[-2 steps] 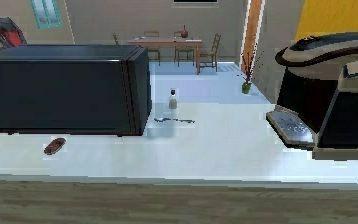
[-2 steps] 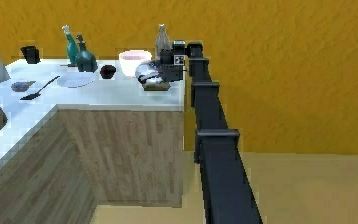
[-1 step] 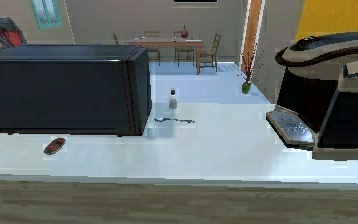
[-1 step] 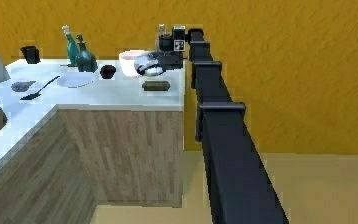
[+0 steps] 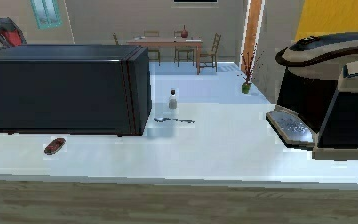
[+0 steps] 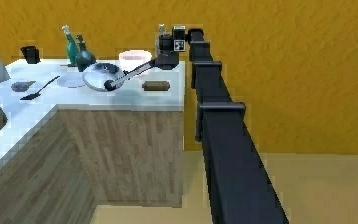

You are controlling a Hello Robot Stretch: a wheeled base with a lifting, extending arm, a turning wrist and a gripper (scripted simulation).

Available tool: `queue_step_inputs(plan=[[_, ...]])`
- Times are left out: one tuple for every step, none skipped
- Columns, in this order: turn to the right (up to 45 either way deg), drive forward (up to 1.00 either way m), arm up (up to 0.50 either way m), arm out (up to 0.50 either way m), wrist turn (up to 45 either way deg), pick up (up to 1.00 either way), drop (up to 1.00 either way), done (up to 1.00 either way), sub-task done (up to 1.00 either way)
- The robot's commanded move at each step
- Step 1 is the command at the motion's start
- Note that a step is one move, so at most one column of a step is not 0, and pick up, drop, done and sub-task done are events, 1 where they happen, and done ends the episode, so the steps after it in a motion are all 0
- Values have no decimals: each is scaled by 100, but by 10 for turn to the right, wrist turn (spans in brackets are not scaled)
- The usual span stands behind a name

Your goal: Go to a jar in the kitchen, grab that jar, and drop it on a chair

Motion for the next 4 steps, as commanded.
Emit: queue_step_inputs(plan=[[0,0,0,0,-450,0,0,0,0],[0,0,0,0,-180,0,0,0,0],[0,0,0,-48,0,0,0,0,0],[-450,0,0,0,0,0,0,0,0]])
